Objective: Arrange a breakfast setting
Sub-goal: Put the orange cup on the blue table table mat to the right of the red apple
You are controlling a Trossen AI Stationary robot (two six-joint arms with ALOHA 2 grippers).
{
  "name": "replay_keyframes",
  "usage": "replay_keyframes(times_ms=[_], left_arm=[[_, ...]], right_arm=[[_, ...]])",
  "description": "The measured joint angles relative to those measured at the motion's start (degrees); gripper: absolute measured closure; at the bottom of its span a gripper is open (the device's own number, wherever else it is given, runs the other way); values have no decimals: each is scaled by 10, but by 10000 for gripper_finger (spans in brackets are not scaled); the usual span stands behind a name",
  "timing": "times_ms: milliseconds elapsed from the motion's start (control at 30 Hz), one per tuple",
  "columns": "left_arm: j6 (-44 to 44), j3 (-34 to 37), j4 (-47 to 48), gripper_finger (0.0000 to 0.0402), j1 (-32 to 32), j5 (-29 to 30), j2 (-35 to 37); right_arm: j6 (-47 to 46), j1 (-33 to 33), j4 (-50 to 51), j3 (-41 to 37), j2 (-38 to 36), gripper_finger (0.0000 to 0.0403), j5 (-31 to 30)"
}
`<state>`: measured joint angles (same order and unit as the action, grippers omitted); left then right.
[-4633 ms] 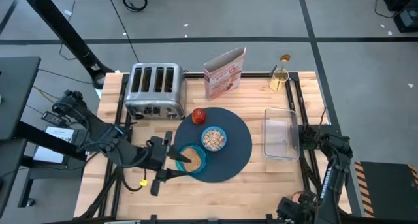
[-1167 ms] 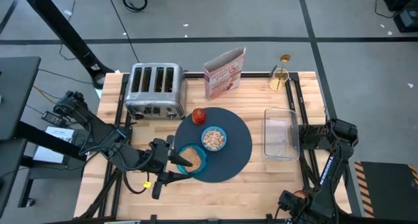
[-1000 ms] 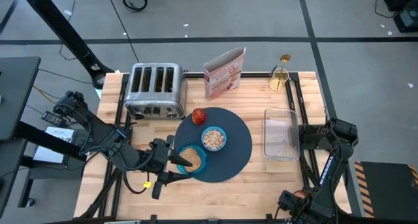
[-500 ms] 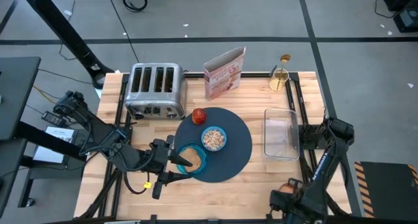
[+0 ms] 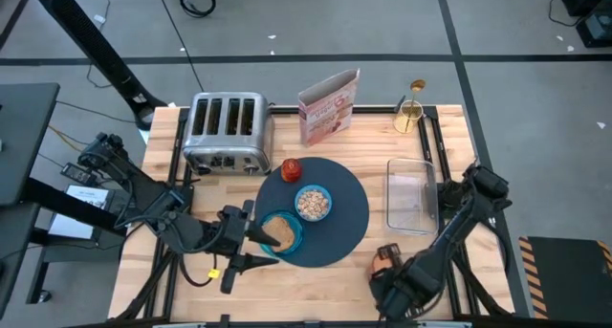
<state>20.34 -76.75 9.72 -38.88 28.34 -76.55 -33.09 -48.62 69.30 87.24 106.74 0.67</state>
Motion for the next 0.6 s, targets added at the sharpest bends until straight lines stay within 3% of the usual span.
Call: replay_keyframes(times_ms=[333, 600], left_arm=[[0, 0, 0, 235, 1, 0, 0], [-1, 0, 0, 235, 2, 1, 0]], right_arm=[[240, 19, 5, 0, 0, 390, -59], [333, 19, 25, -17, 0, 390, -76]])
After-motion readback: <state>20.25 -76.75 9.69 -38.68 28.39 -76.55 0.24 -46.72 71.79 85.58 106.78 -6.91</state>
